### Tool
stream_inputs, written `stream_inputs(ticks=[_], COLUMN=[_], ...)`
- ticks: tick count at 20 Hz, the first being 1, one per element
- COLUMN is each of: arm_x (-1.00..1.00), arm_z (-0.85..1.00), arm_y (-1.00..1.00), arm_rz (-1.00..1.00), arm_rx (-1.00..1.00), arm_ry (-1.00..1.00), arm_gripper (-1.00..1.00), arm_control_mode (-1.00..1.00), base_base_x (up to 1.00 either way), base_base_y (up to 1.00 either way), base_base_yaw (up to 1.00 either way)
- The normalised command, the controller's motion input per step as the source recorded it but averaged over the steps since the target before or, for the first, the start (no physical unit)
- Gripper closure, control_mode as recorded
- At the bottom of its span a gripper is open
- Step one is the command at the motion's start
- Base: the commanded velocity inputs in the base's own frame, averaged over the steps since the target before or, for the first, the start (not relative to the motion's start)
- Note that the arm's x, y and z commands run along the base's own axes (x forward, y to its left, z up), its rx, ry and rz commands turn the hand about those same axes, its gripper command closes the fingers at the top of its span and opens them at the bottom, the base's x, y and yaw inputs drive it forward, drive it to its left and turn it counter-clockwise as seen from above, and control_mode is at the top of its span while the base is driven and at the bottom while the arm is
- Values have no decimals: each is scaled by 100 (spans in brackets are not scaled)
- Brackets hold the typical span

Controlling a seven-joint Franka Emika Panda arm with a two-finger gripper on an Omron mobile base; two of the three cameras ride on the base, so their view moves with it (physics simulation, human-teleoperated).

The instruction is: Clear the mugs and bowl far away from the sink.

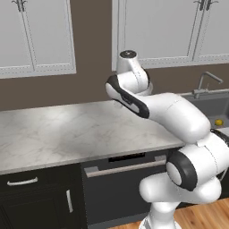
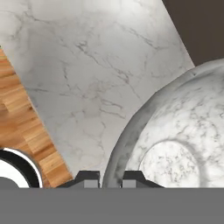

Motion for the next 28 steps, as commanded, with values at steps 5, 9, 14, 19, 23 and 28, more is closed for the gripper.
stream_inputs(ticks=[5,9,14,19,23,28], arm_x=[0,0,0,0,0,0], arm_z=[0,0,0,0,0,0], arm_y=[0,0,0,0,0,0], arm_rz=[0,0,0,0,0,0], arm_rx=[0,0,0,0,0,0], arm_ry=[0,0,0,0,0,0], arm_gripper=[100,100,100,100,100,100], arm_control_mode=[100,100,100,100,100,100], base_base_x=[-90,-82,-51,-33,-26,-14], base_base_y=[0,0,-2,-2,0,0], base_base_yaw=[24,51,76,90,94,96])
